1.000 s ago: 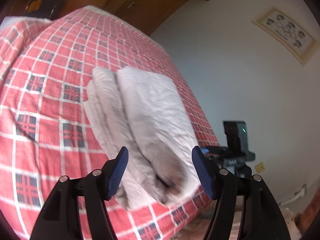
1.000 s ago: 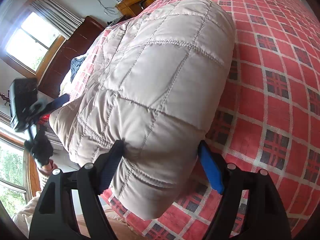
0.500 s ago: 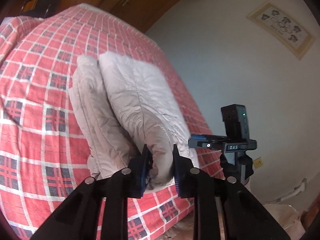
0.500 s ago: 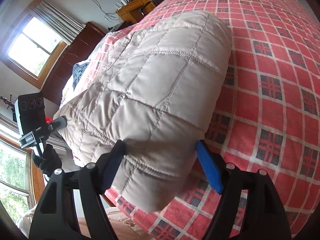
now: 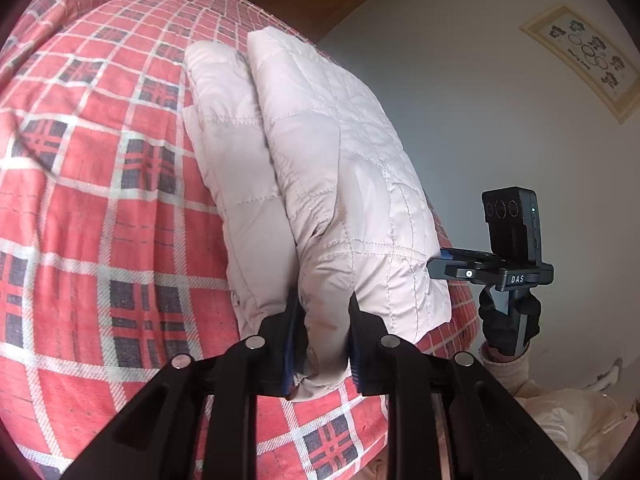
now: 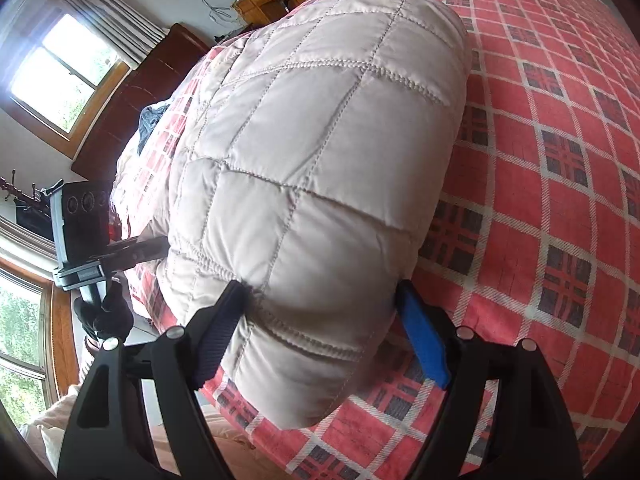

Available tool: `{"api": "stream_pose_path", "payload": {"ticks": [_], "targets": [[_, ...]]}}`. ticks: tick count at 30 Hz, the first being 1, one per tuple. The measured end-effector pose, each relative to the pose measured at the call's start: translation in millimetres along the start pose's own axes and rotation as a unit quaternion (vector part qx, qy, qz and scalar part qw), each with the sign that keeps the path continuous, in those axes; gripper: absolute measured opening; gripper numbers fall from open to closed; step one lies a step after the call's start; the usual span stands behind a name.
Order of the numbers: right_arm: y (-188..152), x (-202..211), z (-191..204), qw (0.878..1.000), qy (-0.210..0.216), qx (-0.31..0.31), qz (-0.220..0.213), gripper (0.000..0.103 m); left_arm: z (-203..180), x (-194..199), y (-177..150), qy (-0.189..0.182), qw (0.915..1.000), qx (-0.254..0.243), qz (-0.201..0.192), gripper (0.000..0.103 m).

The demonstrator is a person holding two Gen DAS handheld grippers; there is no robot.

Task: Fold large clothes

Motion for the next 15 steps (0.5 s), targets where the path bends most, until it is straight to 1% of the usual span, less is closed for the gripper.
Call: {"api": "stream_pose_path", "payload": {"ticks": [1,2,3,4,6,7,8,9,10,12,15], "targets": [[0,1,2,1.000,0.001,-0.001,0.000,0.077,-3,0,1,0.005,1.0000,-0.007,0.004,0.025],[0,1,2,1.000,0.003,-0.002,-0.001,0.077,-6,2,1,0.007,0.9999,-0.008,0.006,0.031],[-1,2,1,1.000,0.006,-0.003,-0.001,0.077,-12,4,3,0.006,0.9999,-0.008,0.009,0.034],[-1,3,0,1.000,0.010,-0.005,-0.002,0.077,-16,7,4,0.005,0.9999,-0.008,0.011,0.038],[-1,6,-1,1.000,0.013,-0.004,-0.004,0.077,-24,20,11,0.003,1.0000,-0.009,0.001,0.050],[0,9,-6,1.000,0.012,-0.003,-0.005,0.077,-26,28,15,0.006,0.9998,-0.014,-0.011,0.061],[0,9,-6,1.000,0.010,-0.001,-0.005,0.077,-28,36,22,0.024,0.9991,-0.023,-0.027,0.066],[2,10,-5,1.000,0.009,0.000,-0.004,0.077,-30,40,29,0.039,0.9981,-0.031,-0.036,0.066],[3,10,-3,1.000,0.009,0.001,-0.004,0.077,-29,42,37,0.044,0.9976,-0.035,-0.041,0.066],[3,9,-3,1.000,0.008,0.003,-0.004,0.077,-25,40,57,0.047,0.9975,-0.030,-0.043,0.066],[1,9,-2,1.000,0.008,0.001,-0.005,0.077,-15,25,89,0.054,0.9976,-0.023,-0.037,0.066]]}}
Point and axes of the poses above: each gripper's, at about its wrist camera, not at the fingertips, and x roughly against the way its jaws point, z to its left, y to its top, the point moved 2 cm from there along -x, roughly the way its jaws point, and after that the axes turned 5 degrees about -y, right-handed, at the moved point
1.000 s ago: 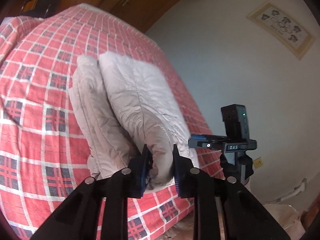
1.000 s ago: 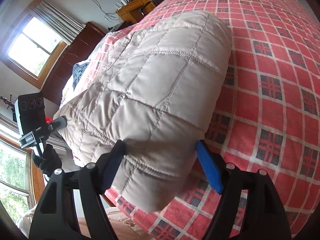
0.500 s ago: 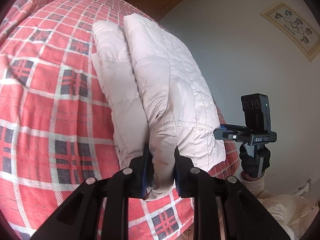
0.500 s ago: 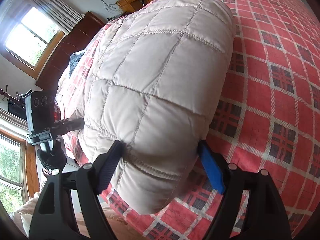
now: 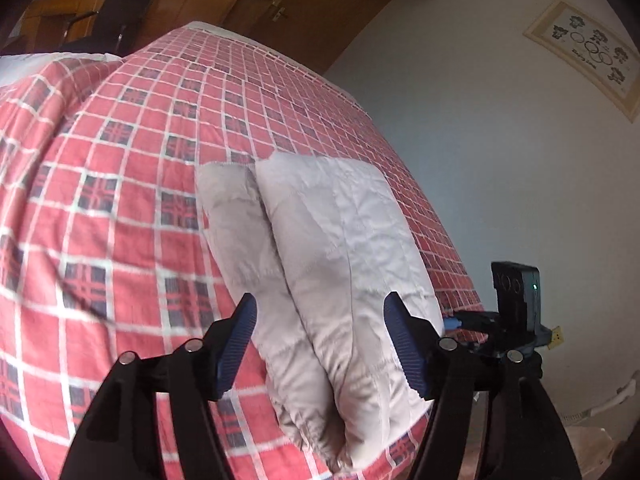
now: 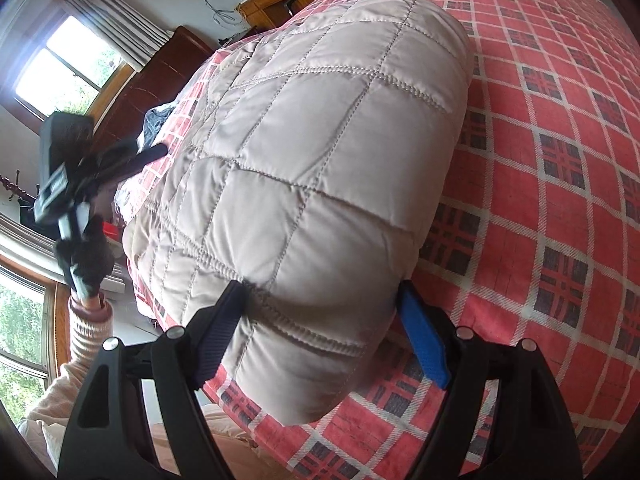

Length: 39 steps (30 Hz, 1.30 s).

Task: Fold large clothes

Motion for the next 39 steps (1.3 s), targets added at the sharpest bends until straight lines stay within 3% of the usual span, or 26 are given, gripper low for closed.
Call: {"api": "stream_pose_path", "payload": {"ticks": [6,8,9,11,17,22,25,28,30,32,34,39], "targets": [[0,1,1,1.000,-0.001,-0.001,0.001,0.077,29,-50,34,0.004,0.9985,0.039,0.037,0.064],[1,1,0,1.000,0.000,-0.001,0.001,0.077,31,-55,38,-0.007,0.9985,0.045,0.032,0.050],[2,1,0,1.000,0.001,-0.001,0.002,0.077,29,-56,38,-0.013,0.9984,0.046,0.030,0.032],[3,1,0,1.000,0.000,-0.002,0.002,0.077,21,-52,39,-0.023,0.9988,0.039,0.019,0.020],[6,1,2,1.000,-0.004,0.006,-0.001,0.078,12,-17,33,-0.032,0.9990,0.024,-0.017,0.010],[7,0,8,1.000,-0.019,0.011,-0.005,0.078,35,-21,23,0.018,0.9993,0.032,0.001,0.000],[8,0,10,1.000,-0.020,0.009,-0.006,0.078,51,-32,14,0.035,0.9982,0.045,0.020,0.000],[7,0,12,1.000,-0.022,0.009,-0.007,0.078,58,-34,10,0.017,0.9980,0.055,0.025,0.000],[6,-1,15,1.000,-0.022,0.010,-0.007,0.078,56,-28,9,0.013,0.9984,0.049,0.025,0.012],[3,0,16,1.000,-0.023,0.011,-0.007,0.078,52,-21,6,0.003,0.9987,0.045,0.022,0.038],[2,0,15,1.000,-0.027,0.013,-0.008,0.078,46,-13,5,0.020,0.9992,0.032,0.012,0.052],[2,-2,18,0.999,-0.032,0.017,-0.010,0.080,36,-11,8,0.022,0.9994,0.024,0.010,0.059]]}}
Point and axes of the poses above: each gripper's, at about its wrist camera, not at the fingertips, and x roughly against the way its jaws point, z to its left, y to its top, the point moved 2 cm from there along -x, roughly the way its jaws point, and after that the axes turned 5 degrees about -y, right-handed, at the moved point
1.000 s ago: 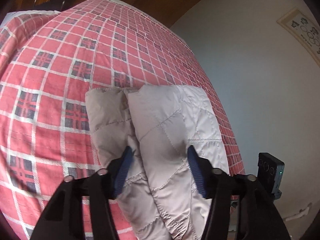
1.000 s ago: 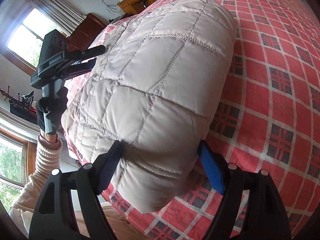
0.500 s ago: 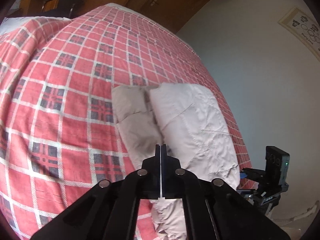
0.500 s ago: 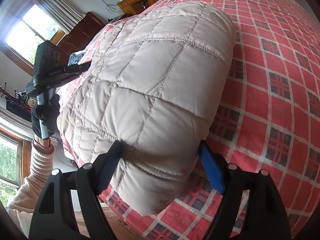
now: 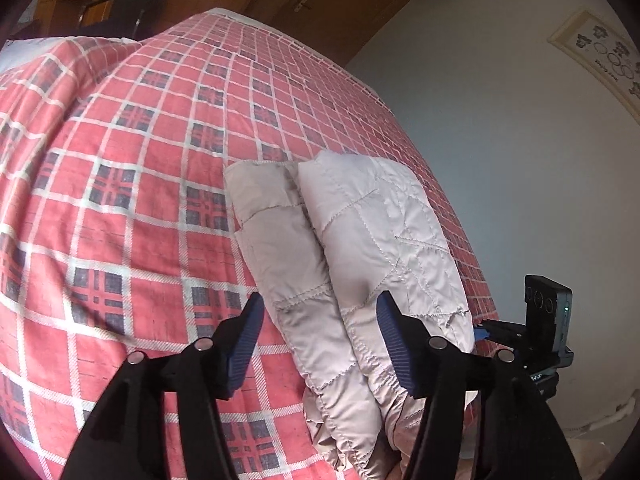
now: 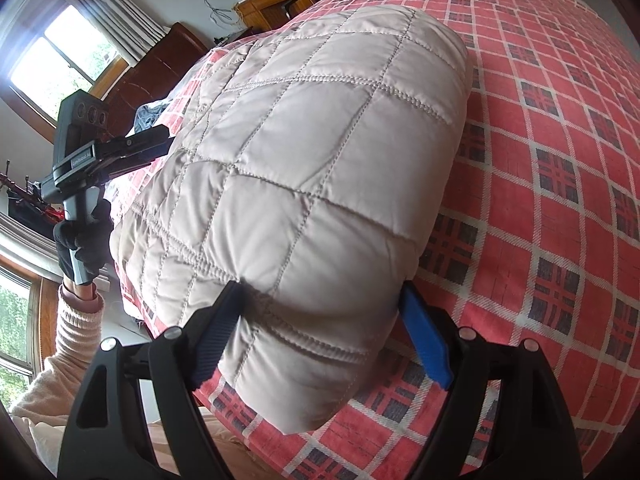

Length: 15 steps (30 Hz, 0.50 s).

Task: Fold large clothes

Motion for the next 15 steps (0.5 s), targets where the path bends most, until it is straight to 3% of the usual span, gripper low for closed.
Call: {"api": "stream_pose_path", "payload": {"ticks": [9,12,15], "targets": [[1,-1,5,1.000,-0.006,0.005,-0.001,0.080,-35,-38,28,0.032,0.9982,-0.046,0.023,0.060],[1,-1,4,1.000,-0.003,0.005,-0.001,0.080,-33,-53,35,0.040,0.9979,-0.037,0.036,0.060],[1,-1,3,1.000,-0.003,0.006,-0.001,0.080,-33,-59,36,0.030,0.9983,-0.030,0.040,0.052]]}}
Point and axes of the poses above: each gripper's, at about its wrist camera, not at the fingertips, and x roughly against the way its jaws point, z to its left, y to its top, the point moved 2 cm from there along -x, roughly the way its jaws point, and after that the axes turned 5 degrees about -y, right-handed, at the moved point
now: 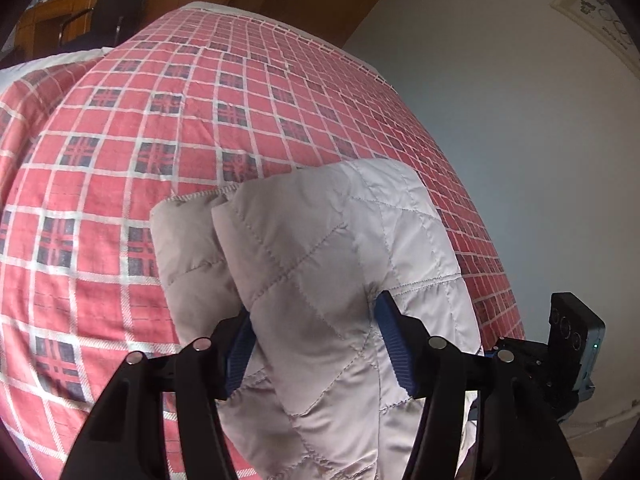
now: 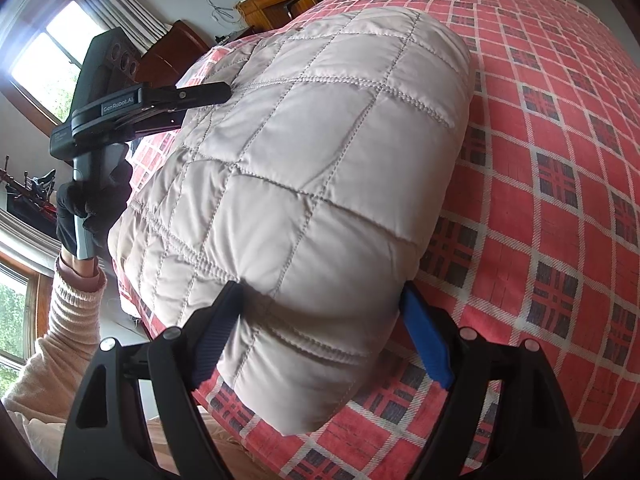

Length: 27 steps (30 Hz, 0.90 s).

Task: Fold large clothes

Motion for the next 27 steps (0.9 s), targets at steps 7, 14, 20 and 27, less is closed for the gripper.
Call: {"api": "stream_pose_path", "payload": {"ticks": [7,14,20,27], "targets": [[0,-1,0,1.000,0.003,0.004,-0.001,0.081,5,17,-4,-0.028,0.9993,0.017,-0.018,0.022],[1,-1,0,1.000,0.003,0.005,-0.002,0.082,19,17,-6,-0.041,0.9982,0.040,-0.017,0.025],[3,-2,0,1.000,0.001,0.003,0.000,0.082,11,28,-8,-0.046,0.9977,0.034,-0.036,0.014],[8,-4,3,1.000,-0.001,0.007,-0.002,0.083,39,2,-16,-0.027,0.9980,0.057,0.003,0.015]]}}
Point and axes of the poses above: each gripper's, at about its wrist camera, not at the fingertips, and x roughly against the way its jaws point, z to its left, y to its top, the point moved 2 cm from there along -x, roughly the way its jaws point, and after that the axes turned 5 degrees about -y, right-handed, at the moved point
